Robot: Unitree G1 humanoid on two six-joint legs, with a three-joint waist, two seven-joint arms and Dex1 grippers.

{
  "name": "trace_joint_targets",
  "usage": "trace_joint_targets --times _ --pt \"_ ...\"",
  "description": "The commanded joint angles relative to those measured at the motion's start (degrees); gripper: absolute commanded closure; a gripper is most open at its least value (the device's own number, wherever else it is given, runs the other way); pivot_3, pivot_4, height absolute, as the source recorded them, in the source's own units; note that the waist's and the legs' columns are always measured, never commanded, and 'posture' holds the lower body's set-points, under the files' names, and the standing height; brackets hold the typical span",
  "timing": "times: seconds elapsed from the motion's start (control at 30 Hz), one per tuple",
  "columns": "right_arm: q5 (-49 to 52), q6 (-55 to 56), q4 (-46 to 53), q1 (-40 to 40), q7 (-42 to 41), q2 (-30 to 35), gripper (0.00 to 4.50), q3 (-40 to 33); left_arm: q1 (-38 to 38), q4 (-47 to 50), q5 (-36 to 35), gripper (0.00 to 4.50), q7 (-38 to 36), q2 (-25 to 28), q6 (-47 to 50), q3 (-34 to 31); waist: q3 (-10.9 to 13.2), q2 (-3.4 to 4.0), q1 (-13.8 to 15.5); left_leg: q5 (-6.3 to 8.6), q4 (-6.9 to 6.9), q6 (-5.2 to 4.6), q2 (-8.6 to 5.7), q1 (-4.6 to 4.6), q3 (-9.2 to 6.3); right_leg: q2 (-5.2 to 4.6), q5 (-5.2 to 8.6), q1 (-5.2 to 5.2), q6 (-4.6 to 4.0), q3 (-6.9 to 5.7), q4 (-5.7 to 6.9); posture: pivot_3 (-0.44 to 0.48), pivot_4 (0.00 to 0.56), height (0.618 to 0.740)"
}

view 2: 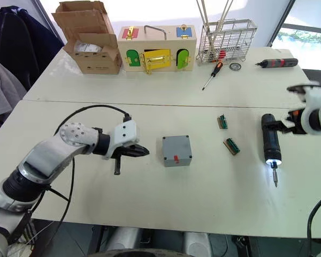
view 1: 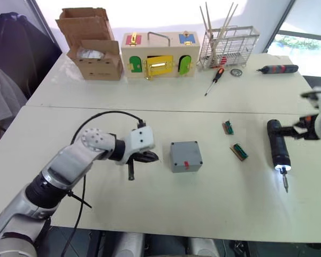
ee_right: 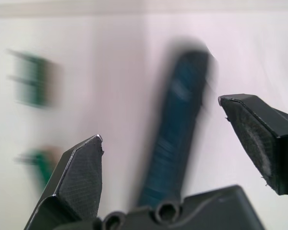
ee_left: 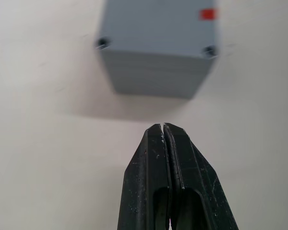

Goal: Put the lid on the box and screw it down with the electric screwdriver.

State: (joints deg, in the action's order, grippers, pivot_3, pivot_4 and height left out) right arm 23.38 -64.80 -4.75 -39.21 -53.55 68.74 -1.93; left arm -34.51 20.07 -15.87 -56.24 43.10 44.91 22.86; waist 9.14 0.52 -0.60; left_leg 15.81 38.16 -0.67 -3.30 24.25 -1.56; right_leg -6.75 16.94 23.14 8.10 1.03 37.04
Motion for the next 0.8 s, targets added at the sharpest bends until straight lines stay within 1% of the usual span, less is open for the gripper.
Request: trace_joint_targets --times 0.03,0.07,0.13,0.23,0.3,0.43,0.5,0.57,0.63,0.7,0.8 --pt "7.27 -0.89 16.96 8.00 -4.38 -0.10 0.02 -4.10 0.11 -1.24 2.11 4.50 -0.15 -0.53 -2.27 1.11 -0.05 -0.16 0.13 0.00 0.01 0.00 0.03 0.00 -0.05 0.03 0.00 0.01 0.00 -0.06 0.01 0.000 0.150 0.739" --pt "7.96 1.55 22.39 12.43 -4.81 -1.12 0.02 -4.69 0.34 -2.33 2.17 4.50 0.18 -1.94 -2.73 1.49 -0.06 -0.22 0.43 0.01 0.00 -0.01 0.04 0.01 -0.12 0.05 0.00 0.01 0.00 -0.11 0.05 0.000 0.150 0.739" --pt "10.26 1.54 29.25 18.61 -4.11 -3.51 0.02 -5.47 0.59 -4.80 2.54 4.50 1.27 -5.02 -3.83 1.79 -0.05 -0.26 1.07 0.06 0.09 -0.11 0.03 0.05 -0.17 0.04 0.00 -0.02 0.00 -0.15 0.05 0.000 0.150 0.739" --pt "9.87 4.20 34.26 25.01 -1.29 -7.36 0.02 -5.33 0.60 -7.86 3.98 4.50 2.47 -8.31 -5.16 2.35 -0.04 -0.27 1.50 0.12 0.37 -0.22 -0.05 0.19 -0.14 -0.03 0.00 -0.01 0.00 -0.09 0.06 0.000 0.150 0.739" --pt "9.04 5.88 35.97 27.38 0.55 -9.34 0.02 -4.51 0.60 -8.52 4.40 4.50 2.38 -9.51 -5.63 2.71 -0.03 -0.28 1.34 0.11 0.63 -0.19 -0.06 0.22 -0.14 -0.02 0.00 -0.05 0.00 -0.09 0.14 0.000 0.150 0.739" --pt "9.33 7.22 37.80 29.17 2.89 -12.68 0.02 -2.37 -0.02 -9.20 4.58 4.50 2.27 -11.36 -5.17 2.79 -0.04 -0.28 1.29 0.11 0.71 -0.18 -0.07 0.22 -0.13 -0.03 0.00 -0.06 0.00 -0.08 0.14 0.000 0.150 0.739" --pt "9.49 7.15 38.01 29.21 3.99 -13.74 0.02 -1.83 -0.22 -9.54 4.95 4.50 2.16 -11.74 -5.31 2.93 -0.03 -0.29 1.29 0.11 0.71 -0.17 -0.07 0.22 -0.14 -0.02 0.00 -0.05 0.00 -0.09 0.15 0.000 0.150 0.739" --pt "9.51 6.48 38.33 28.93 6.17 -16.17 0.02 0.28 -1.04 -10.82 5.78 4.50 2.31 -12.90 -6.11 3.74 -0.04 -0.30 1.32 0.11 0.71 -0.17 -0.07 0.22 -0.14 -0.02 0.00 -0.06 0.00 -0.09 0.14 0.000 0.150 0.739" --pt "10.35 5.08 39.10 28.72 7.60 -18.30 0.02 2.07 -2.30 -12.61 6.43 4.50 1.57 -14.63 -7.46 4.95 -0.04 -0.30 1.41 0.11 0.72 -0.17 -0.07 0.22 -0.14 -0.02 0.00 -0.07 0.00 -0.09 0.15 0.000 0.150 0.739" --pt "11.54 3.62 41.02 29.07 8.34 -19.21 0.02 2.84 -4.28 -16.29 7.64 4.50 1.62 -17.39 -9.82 5.97 -0.04 -0.31 1.54 0.11 0.75 -0.17 -0.09 0.23 -0.18 -0.02 0.00 -0.10 0.00 -0.10 0.15 0.000 0.150 0.739" --pt "12.60 2.01 42.94 29.41 9.67 -20.11 0.02 3.17 -6.00 -20.31 9.12 4.50 1.46 -19.77 -12.33 6.36 -0.03 -0.34 1.32 0.12 0.79 -0.19 -0.16 0.23 -0.18 -0.06 0.00 -0.13 0.00 -0.09 0.13 0.000 0.150 0.739"
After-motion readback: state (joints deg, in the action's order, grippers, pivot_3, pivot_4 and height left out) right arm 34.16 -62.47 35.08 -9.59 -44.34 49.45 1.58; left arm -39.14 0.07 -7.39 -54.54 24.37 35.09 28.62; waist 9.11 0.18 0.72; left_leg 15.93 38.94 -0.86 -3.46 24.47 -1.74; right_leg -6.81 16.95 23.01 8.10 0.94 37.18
